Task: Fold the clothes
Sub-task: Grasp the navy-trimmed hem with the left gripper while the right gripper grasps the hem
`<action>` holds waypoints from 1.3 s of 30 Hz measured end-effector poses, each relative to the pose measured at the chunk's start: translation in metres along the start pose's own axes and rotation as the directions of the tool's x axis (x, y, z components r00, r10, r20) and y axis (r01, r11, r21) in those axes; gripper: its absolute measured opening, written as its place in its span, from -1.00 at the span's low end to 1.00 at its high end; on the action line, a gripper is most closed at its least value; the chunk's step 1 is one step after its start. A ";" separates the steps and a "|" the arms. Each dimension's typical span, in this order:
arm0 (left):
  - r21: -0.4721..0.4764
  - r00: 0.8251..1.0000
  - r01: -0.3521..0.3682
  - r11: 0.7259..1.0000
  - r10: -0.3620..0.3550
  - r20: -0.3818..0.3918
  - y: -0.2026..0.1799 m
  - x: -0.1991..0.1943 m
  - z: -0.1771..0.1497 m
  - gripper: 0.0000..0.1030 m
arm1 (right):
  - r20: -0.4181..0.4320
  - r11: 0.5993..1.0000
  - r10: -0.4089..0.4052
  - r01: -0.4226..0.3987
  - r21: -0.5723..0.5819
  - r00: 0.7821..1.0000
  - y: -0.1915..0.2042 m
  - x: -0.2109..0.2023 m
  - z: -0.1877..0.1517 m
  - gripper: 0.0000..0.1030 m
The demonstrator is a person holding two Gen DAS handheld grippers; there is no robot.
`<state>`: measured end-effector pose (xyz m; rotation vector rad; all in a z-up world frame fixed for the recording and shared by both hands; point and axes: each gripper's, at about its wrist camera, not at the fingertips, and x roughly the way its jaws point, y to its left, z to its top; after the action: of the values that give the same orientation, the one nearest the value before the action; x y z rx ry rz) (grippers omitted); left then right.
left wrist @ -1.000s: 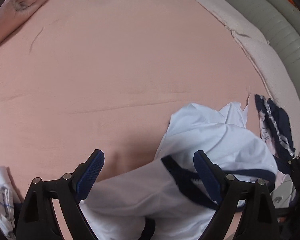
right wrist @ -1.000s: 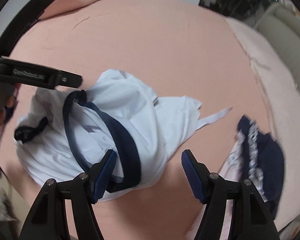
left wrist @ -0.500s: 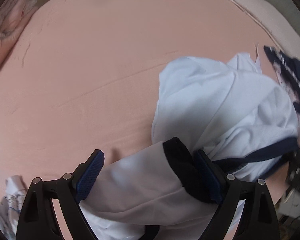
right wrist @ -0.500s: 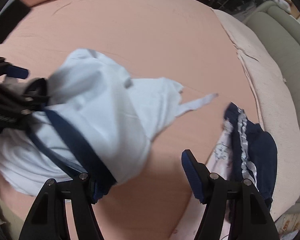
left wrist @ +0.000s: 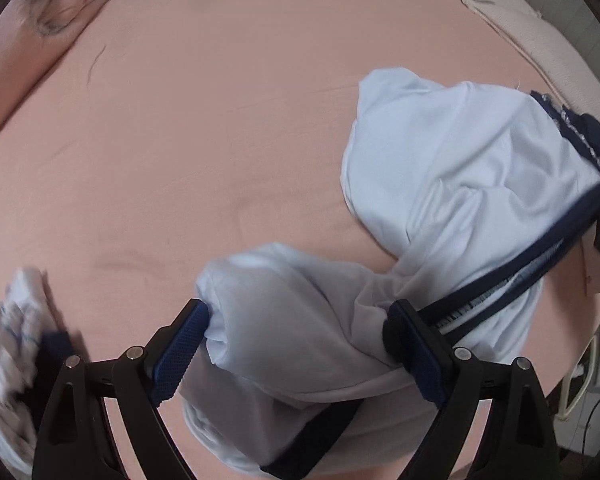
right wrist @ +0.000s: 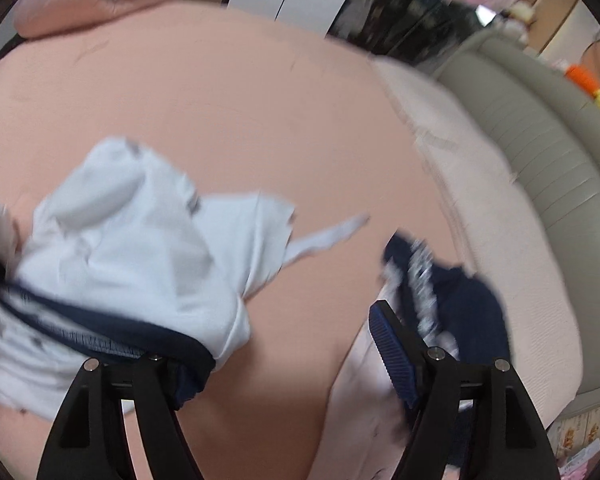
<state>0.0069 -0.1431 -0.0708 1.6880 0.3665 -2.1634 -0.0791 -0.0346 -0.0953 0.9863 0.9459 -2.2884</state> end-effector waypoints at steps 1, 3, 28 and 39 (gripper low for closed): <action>-0.009 1.000 0.002 1.000 -0.002 0.018 -0.001 -0.002 -0.005 0.80 | 0.033 1.000 -0.020 0.020 -0.010 0.999 0.002 -0.005 0.004 0.51; -0.006 0.998 -0.017 1.000 0.018 0.063 -0.006 -0.009 -0.012 0.79 | 0.101 0.999 -0.036 0.040 -0.031 0.994 0.004 -0.014 0.010 0.51; 0.027 0.971 0.162 0.986 -0.164 0.176 -0.019 -0.023 0.018 0.79 | 0.290 0.977 0.212 -0.213 -0.026 0.933 -0.001 -0.090 0.035 -0.89; -0.044 0.984 0.120 0.992 -0.113 0.135 -0.006 0.006 0.031 0.79 | 0.411 0.971 0.235 -0.234 -0.054 0.881 0.001 -0.137 0.045 -0.89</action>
<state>-0.0239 -0.1518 -0.0693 1.5204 0.4909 -2.3141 -0.0116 -0.0491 0.0317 0.5384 0.6117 -2.1630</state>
